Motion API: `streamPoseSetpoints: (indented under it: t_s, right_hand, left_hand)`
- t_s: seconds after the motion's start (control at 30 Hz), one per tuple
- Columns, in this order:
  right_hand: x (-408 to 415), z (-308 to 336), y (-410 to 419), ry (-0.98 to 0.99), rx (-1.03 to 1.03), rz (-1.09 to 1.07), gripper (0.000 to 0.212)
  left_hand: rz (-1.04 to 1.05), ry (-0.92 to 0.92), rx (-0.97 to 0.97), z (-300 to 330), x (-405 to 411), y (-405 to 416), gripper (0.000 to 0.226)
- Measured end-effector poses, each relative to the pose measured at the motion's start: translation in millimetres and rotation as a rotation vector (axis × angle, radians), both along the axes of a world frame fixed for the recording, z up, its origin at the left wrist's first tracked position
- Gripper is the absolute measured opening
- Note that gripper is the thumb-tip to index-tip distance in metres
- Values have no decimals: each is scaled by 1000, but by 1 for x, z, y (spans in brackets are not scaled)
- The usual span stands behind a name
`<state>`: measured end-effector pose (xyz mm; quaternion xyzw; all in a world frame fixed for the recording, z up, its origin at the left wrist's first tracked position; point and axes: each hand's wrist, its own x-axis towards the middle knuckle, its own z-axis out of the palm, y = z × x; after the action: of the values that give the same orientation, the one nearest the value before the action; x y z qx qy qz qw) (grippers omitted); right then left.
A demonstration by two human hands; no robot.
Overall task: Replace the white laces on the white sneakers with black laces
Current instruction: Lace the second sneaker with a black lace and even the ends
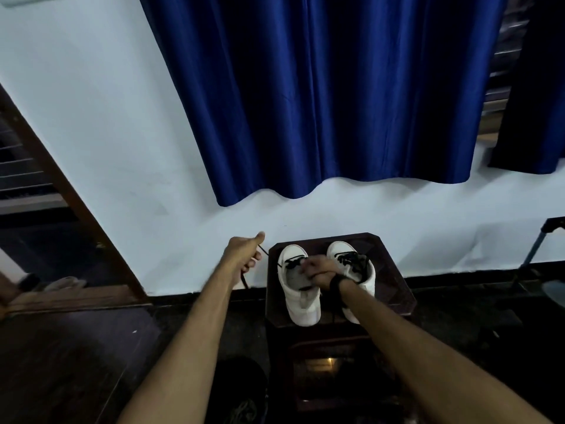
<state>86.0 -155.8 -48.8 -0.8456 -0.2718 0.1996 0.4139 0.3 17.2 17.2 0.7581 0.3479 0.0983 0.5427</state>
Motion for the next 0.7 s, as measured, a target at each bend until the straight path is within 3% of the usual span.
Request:
streamPoseSetpoints:
  t_s: [0.07, 0.1, 0.17, 0.27, 0.43, 0.53, 0.63, 0.7]
  right_hand:
    - [10, 29, -10, 126, 173, -65, 14]
    - [13, 46, -15, 198, 213, -81, 23]
    - [18, 84, -23, 293, 126, 6, 34]
    - [26, 135, -34, 139, -228, 68, 22]
    - [18, 180, -45, -53, -308, 122, 22]
    - [15, 189, -44, -306, -289, 55, 13]
    - [14, 193, -44, -371, -158, 55, 6]
    - [14, 194, -45, -463, -168, 124, 17]
  left_hand:
    - [-83, 85, 89, 32, -4, 6, 35]
    - [-118, 109, 135, 47, -4, 9, 34]
    - [-185, 129, 234, 73, -4, 10, 32]
    - [-248, 129, 403, 105, -2, 4, 27]
    - [-242, 31, 737, 137, -1, -7, 27]
    - [-244, -108, 722, 137, -2, -19, 27]
    - [-269, -222, 590, 130, -2, -31, 21]
    - [-308, -258, 560, 124, 0, -35, 14]
